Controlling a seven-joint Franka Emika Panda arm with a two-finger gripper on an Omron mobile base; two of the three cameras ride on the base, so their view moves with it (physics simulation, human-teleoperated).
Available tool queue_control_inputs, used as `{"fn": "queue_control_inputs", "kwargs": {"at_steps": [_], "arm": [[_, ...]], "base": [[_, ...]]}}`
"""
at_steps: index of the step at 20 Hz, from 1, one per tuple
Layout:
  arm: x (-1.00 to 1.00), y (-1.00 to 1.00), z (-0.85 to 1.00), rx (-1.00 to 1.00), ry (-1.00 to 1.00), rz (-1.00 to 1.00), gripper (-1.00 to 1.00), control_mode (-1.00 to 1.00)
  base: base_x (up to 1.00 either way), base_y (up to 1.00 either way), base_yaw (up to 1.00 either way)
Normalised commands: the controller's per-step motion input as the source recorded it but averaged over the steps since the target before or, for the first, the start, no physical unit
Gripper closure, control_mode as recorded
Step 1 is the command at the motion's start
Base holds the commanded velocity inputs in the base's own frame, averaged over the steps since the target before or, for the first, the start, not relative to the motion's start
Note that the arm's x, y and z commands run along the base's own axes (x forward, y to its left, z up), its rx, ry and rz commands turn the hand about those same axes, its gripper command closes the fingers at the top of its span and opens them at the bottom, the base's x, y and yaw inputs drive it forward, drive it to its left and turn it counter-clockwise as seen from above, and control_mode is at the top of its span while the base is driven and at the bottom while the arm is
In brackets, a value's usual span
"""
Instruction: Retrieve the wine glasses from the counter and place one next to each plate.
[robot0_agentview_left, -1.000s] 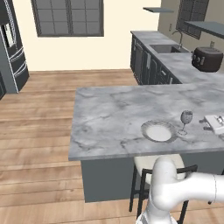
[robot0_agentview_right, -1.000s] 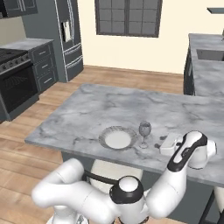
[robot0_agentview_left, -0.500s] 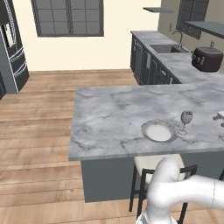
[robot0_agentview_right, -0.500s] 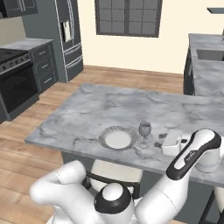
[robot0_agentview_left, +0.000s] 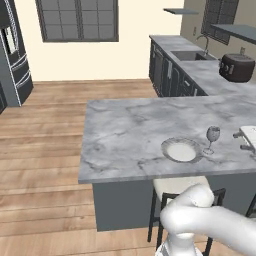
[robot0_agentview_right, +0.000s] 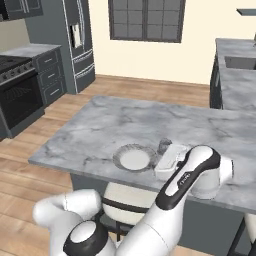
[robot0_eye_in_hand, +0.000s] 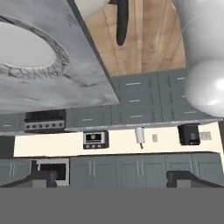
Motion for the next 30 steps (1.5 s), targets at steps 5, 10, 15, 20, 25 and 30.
{"fn": "queue_control_inputs", "kwargs": {"at_steps": [5,10,15,20,25,30], "arm": [[-0.09,1.00,0.17,-0.03,-0.20,-0.31,-1.00,-1.00],[-0.07,0.20,0.07,-0.01,-0.04,-0.05,-1.00,1.00],[0.00,0.00,0.00,0.00,0.00,0.00,-1.00,1.00],[0.00,0.00,0.00,0.00,0.00,0.00,-1.00,1.00],[0.00,0.00,0.00,0.00,0.00,0.00,-1.00,1.00],[0.00,0.00,0.00,0.00,0.00,0.00,-1.00,1.00]], "base": [[0.00,0.00,0.00],[-0.63,0.76,-0.06],[-0.68,1.00,0.00],[0.04,1.00,0.02],[0.37,1.00,0.24],[0.16,1.00,0.42]]}}
